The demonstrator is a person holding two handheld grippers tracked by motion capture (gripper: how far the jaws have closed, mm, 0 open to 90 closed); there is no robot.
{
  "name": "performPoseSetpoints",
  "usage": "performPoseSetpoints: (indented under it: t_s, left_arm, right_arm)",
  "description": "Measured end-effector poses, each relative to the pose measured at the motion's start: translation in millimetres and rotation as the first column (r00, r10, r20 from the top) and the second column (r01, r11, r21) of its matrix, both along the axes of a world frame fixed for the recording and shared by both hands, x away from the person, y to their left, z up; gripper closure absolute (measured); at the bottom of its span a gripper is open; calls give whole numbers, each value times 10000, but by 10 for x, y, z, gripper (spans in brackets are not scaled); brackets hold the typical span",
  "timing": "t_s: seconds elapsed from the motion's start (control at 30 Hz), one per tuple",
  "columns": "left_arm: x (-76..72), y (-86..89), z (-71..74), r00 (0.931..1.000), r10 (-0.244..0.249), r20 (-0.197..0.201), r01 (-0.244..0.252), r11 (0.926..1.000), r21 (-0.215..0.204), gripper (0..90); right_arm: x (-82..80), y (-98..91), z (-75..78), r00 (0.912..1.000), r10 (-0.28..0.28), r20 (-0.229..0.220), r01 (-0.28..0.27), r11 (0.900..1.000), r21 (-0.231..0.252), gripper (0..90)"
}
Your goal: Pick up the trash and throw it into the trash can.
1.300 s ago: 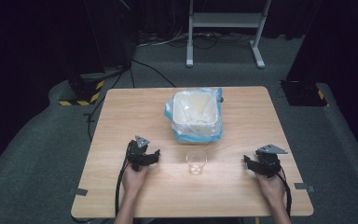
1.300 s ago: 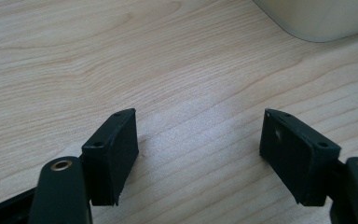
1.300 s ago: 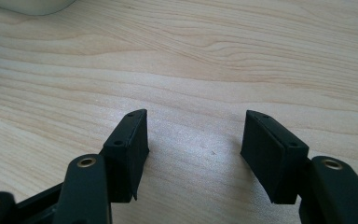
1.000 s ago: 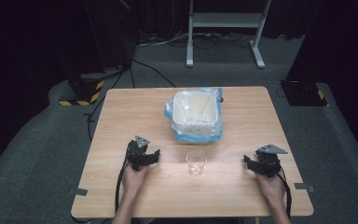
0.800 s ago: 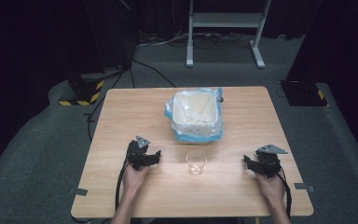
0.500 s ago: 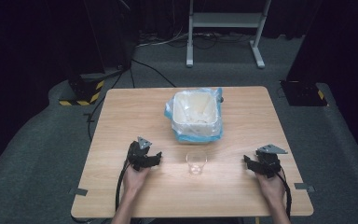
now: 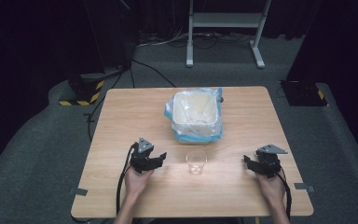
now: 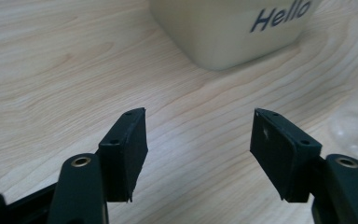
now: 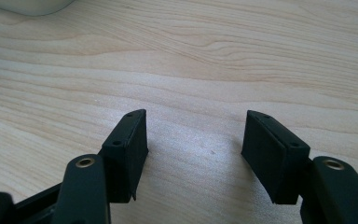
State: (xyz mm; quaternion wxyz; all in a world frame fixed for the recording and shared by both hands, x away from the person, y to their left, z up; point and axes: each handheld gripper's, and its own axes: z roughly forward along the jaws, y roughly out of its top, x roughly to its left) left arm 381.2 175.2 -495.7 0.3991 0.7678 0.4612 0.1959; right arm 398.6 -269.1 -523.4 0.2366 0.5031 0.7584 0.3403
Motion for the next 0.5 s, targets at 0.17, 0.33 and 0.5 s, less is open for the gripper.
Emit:
performPoseSetpoints:
  t_s: [0.17, 0.33, 0.5]
  left_arm:
    - [-63, -99, 122, 9986, -460, 256, 460, 9989, -14, 377]
    - [-98, -173, 200, 9957, -816, 440, 824, 9965, -169, 390]
    - [-119, -237, 299, 9927, -1059, 573, 1076, 9938, -274, 393]
  right_arm:
    - [0, -1, 0, 10000, 7, -4, -7, 10000, 5, 395]
    - [-1, 0, 0, 10000, -5, -2, 5, 10000, 3, 394]
    - [-1, -1, 0, 10000, -3, -1, 3, 10000, 1, 394]
